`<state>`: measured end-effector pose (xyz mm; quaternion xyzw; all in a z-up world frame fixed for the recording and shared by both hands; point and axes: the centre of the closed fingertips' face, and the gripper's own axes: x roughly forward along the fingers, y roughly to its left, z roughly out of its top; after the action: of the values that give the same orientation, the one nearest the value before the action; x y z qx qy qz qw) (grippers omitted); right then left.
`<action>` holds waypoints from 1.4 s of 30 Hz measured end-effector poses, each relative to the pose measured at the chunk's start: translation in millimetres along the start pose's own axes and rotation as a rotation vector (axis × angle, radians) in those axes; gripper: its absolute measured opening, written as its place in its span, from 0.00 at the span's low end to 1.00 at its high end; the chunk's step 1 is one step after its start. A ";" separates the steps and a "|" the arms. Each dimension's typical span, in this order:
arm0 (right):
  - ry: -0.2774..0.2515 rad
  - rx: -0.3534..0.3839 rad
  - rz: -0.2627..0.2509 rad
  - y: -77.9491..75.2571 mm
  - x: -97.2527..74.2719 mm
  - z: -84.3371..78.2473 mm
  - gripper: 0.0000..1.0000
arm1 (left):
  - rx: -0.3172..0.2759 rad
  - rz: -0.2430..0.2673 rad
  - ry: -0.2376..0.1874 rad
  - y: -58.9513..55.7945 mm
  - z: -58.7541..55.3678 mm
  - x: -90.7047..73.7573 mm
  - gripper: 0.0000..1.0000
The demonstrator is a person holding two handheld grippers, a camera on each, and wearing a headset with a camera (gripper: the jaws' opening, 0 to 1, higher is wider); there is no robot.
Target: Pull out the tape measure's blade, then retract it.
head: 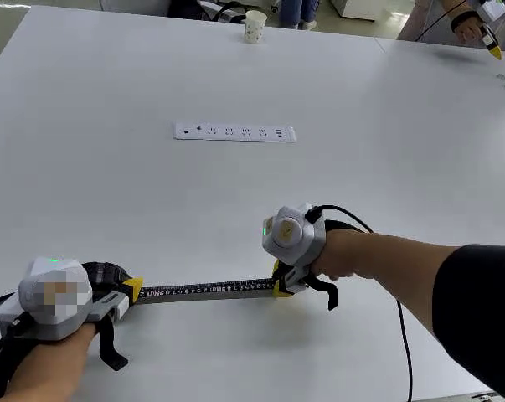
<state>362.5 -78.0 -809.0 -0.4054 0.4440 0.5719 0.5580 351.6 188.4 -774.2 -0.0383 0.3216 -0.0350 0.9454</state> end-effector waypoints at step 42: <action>-0.013 0.018 -0.012 -0.6 3.7 11.3 0.10 | 0.003 -0.005 0.029 1.2 -3.2 4.2 0.63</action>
<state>363.3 -66.1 -809.4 -0.3992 0.4429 0.5673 0.5680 353.0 189.1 -779.4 -0.0373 0.3349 -0.0385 0.9407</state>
